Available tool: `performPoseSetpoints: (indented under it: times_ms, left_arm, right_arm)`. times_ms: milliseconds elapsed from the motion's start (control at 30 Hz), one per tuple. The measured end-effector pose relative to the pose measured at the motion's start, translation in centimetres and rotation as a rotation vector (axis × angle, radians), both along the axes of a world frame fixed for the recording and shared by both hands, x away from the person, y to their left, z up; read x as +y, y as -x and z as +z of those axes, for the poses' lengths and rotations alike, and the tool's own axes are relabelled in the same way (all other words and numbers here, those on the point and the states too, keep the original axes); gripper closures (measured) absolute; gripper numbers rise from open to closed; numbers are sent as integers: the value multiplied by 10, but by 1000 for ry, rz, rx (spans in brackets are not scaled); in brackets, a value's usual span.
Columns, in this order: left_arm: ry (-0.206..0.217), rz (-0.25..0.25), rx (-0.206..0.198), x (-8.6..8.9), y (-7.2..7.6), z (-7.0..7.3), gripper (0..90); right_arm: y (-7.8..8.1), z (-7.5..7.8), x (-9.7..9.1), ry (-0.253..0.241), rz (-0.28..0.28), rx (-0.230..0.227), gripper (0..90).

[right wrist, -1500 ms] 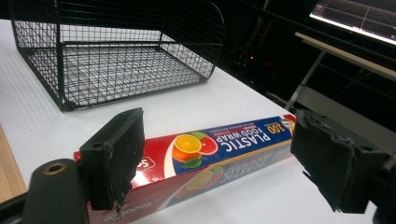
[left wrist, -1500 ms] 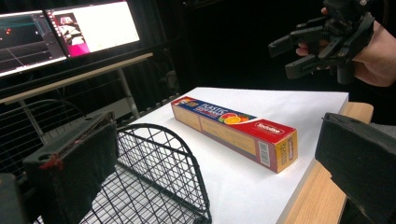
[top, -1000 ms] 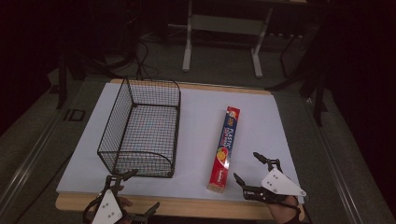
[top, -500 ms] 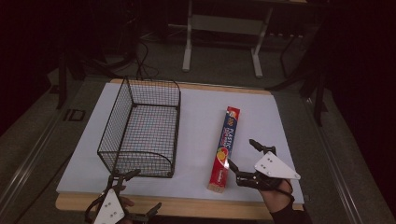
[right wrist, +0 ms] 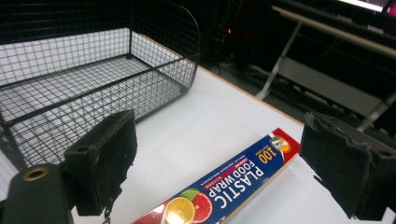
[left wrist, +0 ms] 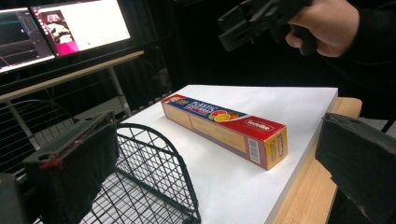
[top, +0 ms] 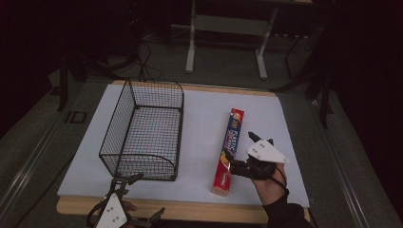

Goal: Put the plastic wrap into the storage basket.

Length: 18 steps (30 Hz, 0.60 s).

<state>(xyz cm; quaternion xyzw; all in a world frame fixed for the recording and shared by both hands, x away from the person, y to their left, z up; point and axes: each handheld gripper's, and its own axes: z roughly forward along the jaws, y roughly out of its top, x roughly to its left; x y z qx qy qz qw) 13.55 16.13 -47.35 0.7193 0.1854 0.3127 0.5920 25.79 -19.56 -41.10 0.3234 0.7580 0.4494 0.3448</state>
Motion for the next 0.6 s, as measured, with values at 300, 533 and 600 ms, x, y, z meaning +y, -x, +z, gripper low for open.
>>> performPoseSetpoints:
  times_ms: [300, 533, 600]
  left_arm:
    - [2, -3, 3, 0, 0, 0, 1]
    - [9, -16, 8, 0, -1, 0, 1]
    - [9, -18, 8, 0, -1, 0, 1]
  right_arm:
    - [-16, 2, 14, 14, -60, 40, 101]
    - [-28, 3, 23, -23, -144, 91, 94]
    - [-30, 3, 25, -24, -160, 96, 93]
